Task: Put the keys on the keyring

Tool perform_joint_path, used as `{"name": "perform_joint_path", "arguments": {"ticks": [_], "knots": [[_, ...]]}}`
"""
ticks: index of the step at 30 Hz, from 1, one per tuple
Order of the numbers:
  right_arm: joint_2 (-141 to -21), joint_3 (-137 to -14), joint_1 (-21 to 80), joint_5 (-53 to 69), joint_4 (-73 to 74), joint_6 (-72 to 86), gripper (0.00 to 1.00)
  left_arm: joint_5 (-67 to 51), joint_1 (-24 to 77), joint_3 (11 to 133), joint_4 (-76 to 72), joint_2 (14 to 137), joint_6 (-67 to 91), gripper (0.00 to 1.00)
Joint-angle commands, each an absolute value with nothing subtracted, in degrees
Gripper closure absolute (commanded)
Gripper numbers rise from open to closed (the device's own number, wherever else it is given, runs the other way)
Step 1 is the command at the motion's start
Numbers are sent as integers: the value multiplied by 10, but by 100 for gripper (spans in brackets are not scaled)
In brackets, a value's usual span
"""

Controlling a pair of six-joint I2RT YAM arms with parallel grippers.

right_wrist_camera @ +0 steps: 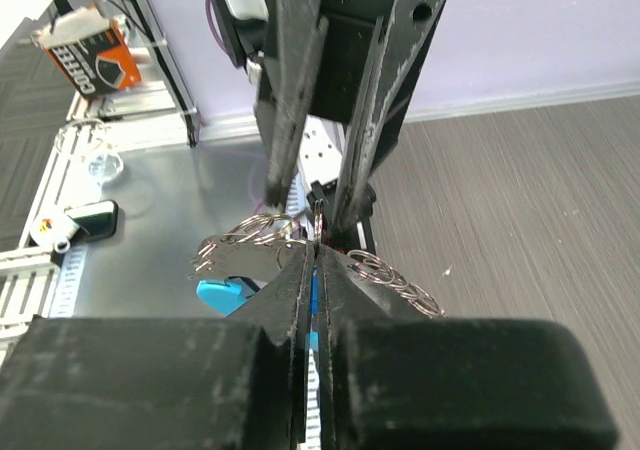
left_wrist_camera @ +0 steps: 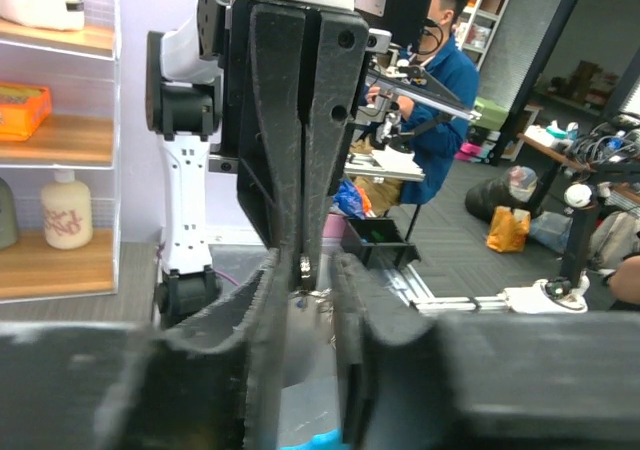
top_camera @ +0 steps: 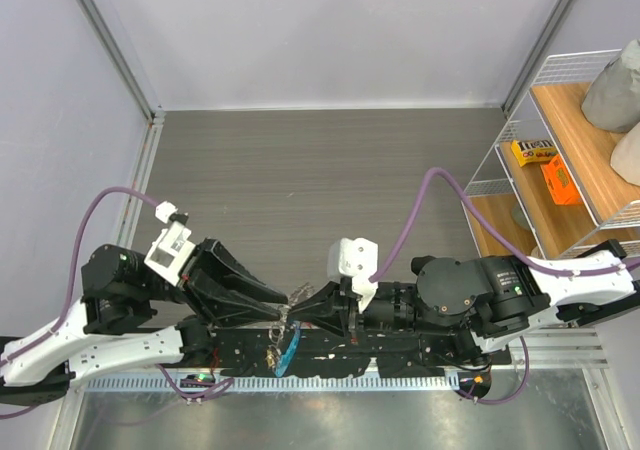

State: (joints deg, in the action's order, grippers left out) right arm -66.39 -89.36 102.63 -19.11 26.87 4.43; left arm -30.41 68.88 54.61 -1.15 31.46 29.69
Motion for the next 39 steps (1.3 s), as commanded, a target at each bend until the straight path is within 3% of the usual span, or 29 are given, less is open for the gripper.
{"name": "perform_joint_path", "arguments": {"ticks": [1, 10, 18, 24, 39], "knots": [[-658, -923, 1026, -185, 307, 47, 94, -304, 689, 571, 21, 306, 299, 65], [-658, -938, 1026, -161, 388, 84, 94, -334, 689, 606, 155, 343, 285, 50], [-682, -965, 1026, -131, 446, 132, 95, -336, 688, 617, 227, 386, 267, 53], [-700, -983, 1018, -131, 477, 159, 95, -340, 689, 620, 243, 388, 261, 60], [-725, -1009, 1002, -141, 491, 176, 94, -353, 689, 610, 245, 376, 267, 65]]}}
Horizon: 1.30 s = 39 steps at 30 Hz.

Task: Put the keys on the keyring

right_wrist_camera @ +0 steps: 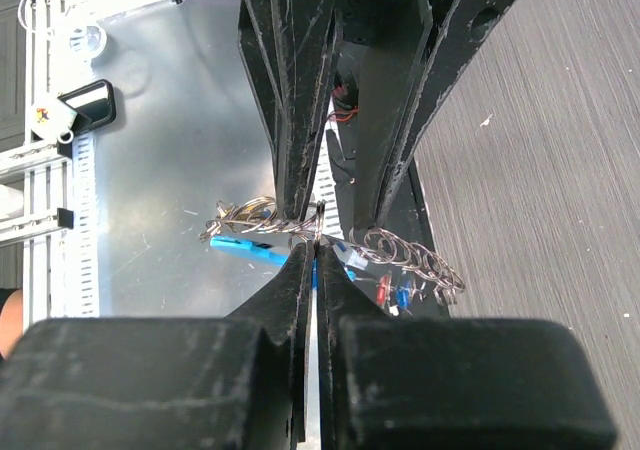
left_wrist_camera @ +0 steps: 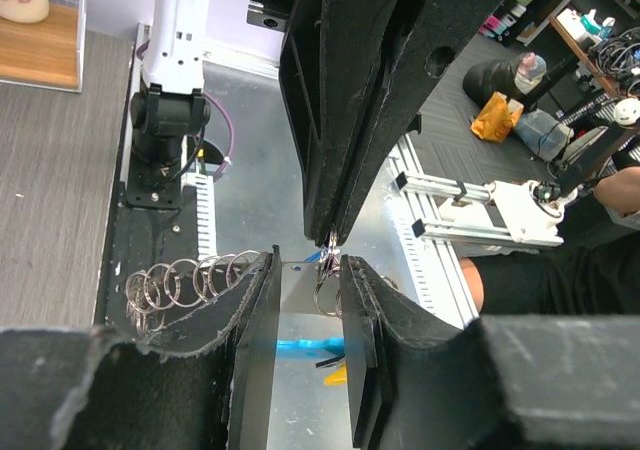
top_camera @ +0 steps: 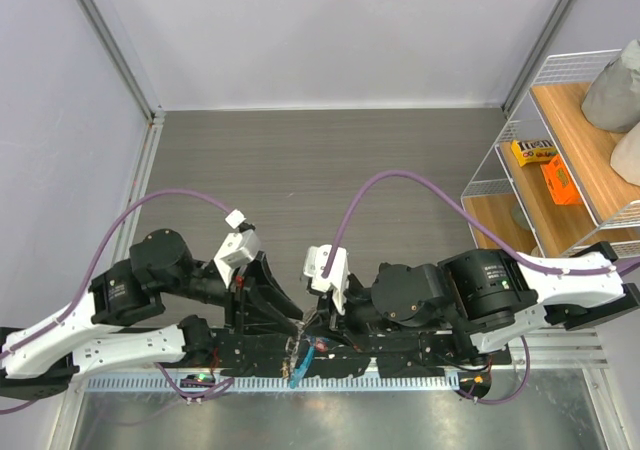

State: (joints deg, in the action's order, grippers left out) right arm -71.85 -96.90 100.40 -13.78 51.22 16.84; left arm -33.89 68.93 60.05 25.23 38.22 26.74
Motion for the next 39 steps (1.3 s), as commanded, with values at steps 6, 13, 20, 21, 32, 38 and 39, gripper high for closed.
{"name": "perform_joint_path", "arguments": {"ticks": [6, 13, 20, 21, 32, 38, 39], "knots": [[-735, -1019, 992, -139, 500, 178, 94, -359, 689, 610, 243, 376, 270, 70], [-737, -1023, 990, -143, 502, 178, 95, -373, 689, 613, 249, 381, 265, 87], [-744, -1027, 988, -139, 502, 171, 94, -372, 688, 608, 240, 381, 261, 100], [-744, -1025, 988, -138, 501, 171, 94, -367, 689, 609, 237, 379, 261, 100], [-668, -945, 988, -136, 410, 160, 64, -333, 689, 596, 208, 338, 239, 100], [-659, -928, 988, -120, 374, 142, 60, -337, 689, 592, 166, 324, 238, 100], [-659, -925, 988, -118, 371, 137, 59, -339, 689, 587, 153, 323, 239, 100]]}}
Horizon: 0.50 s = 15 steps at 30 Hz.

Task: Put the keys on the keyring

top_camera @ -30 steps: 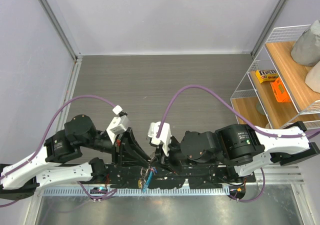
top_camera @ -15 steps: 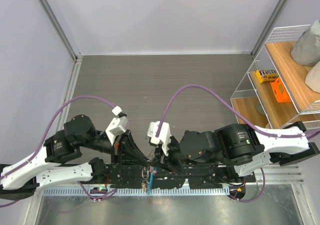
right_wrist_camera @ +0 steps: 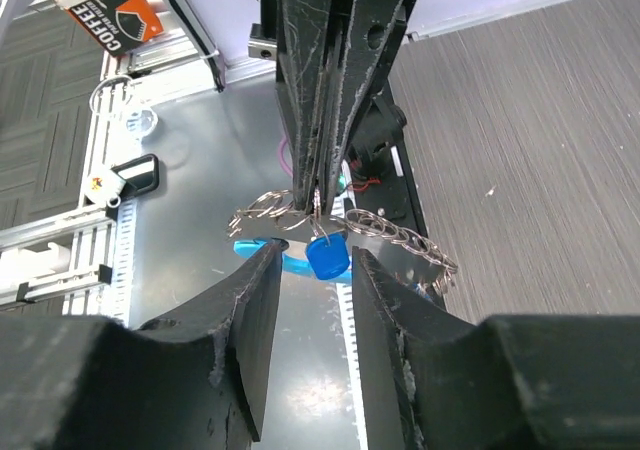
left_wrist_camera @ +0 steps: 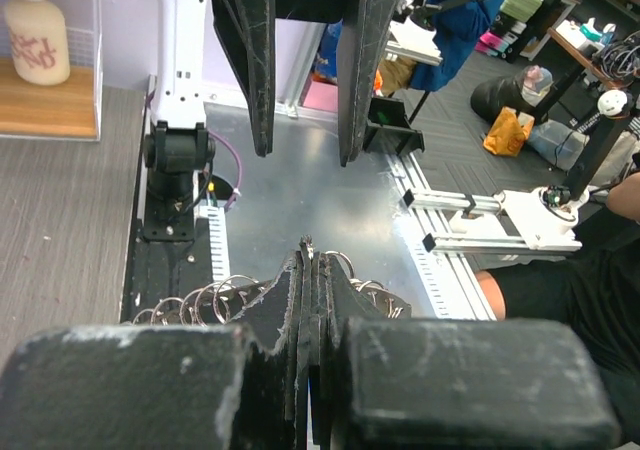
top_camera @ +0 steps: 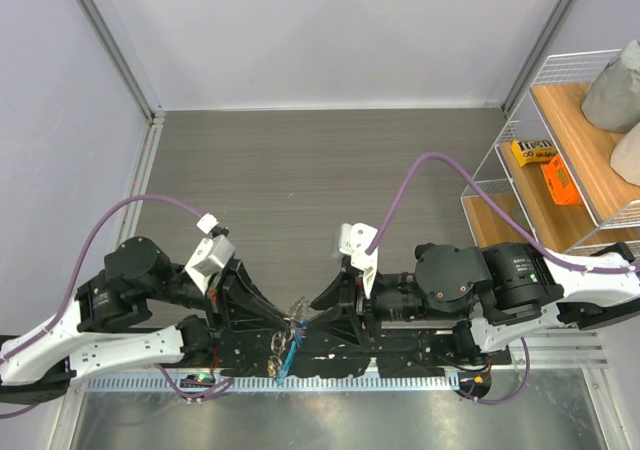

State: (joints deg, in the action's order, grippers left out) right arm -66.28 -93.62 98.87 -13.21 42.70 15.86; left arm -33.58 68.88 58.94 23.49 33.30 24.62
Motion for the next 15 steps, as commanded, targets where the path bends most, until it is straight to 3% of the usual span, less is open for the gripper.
{"name": "perform_joint_path", "arguments": {"ticks": [1, 15], "knots": [[-657, -923, 988, -114, 360, 134, 59, -343, 689, 583, 133, 319, 242, 100], [-647, -901, 988, -94, 296, 90, 60, -335, 688, 490, -112, 265, 296, 100]]}}
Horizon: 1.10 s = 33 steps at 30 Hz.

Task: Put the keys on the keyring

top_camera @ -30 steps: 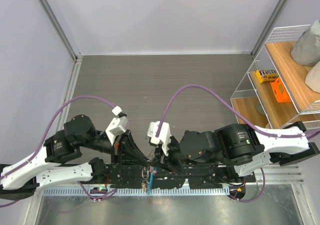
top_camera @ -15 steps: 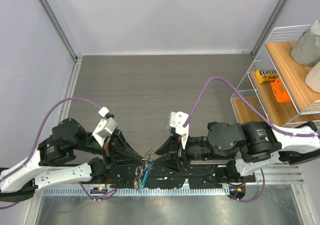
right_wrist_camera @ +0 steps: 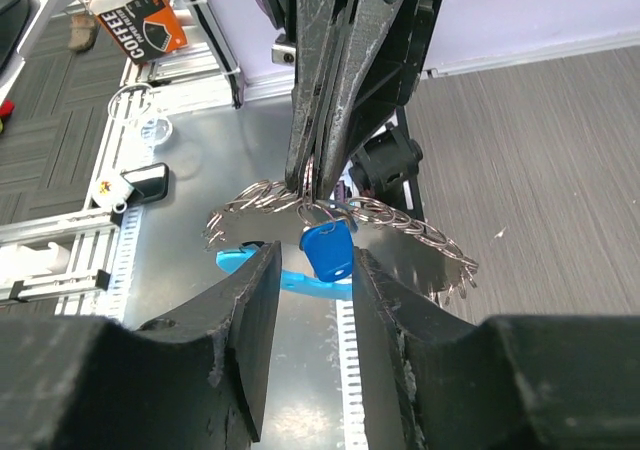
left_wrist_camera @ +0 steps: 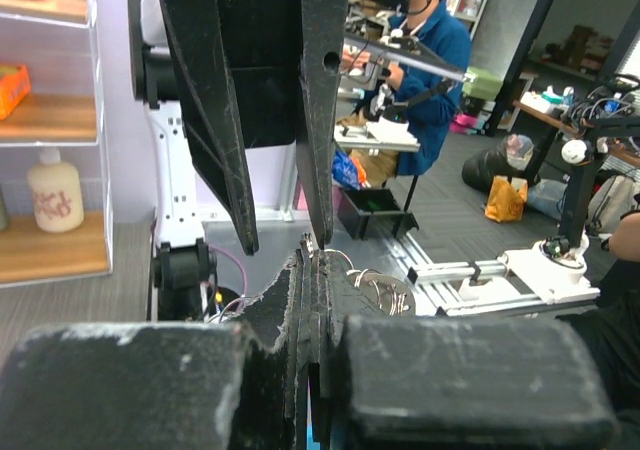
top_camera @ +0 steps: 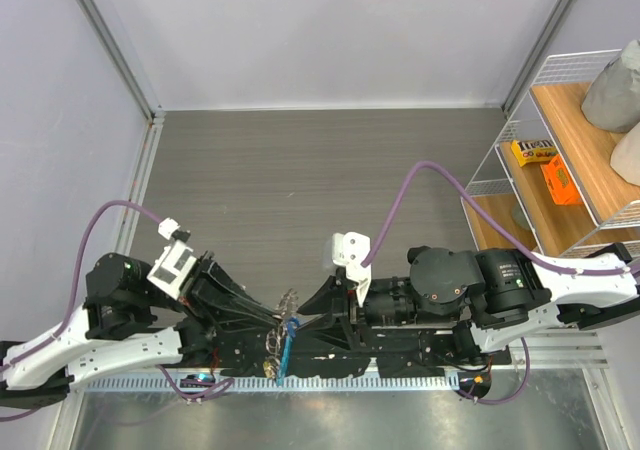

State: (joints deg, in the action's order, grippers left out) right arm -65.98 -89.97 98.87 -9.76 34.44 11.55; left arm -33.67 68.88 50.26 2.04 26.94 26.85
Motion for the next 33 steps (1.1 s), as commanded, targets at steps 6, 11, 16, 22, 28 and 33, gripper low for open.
{"name": "perform_joint_path", "arguments": {"ticks": [6, 11, 16, 22, 28, 33], "knots": [[-652, -904, 989, -105, 282, 72, 61, -335, 689, 470, -177, 271, 318, 100], [-656, -910, 990, -107, 279, 63, 62, -330, 688, 466, -191, 272, 323, 100], [-664, -918, 990, -112, 276, 56, 63, -329, 688, 461, -205, 277, 330, 100], [-671, -930, 991, -105, 274, 50, 63, -319, 689, 454, -201, 276, 327, 100], [-681, -941, 992, -102, 277, 47, 63, -312, 689, 455, -198, 280, 324, 100], [-681, -944, 992, -101, 275, 45, 63, -306, 689, 455, -189, 280, 321, 100]]}}
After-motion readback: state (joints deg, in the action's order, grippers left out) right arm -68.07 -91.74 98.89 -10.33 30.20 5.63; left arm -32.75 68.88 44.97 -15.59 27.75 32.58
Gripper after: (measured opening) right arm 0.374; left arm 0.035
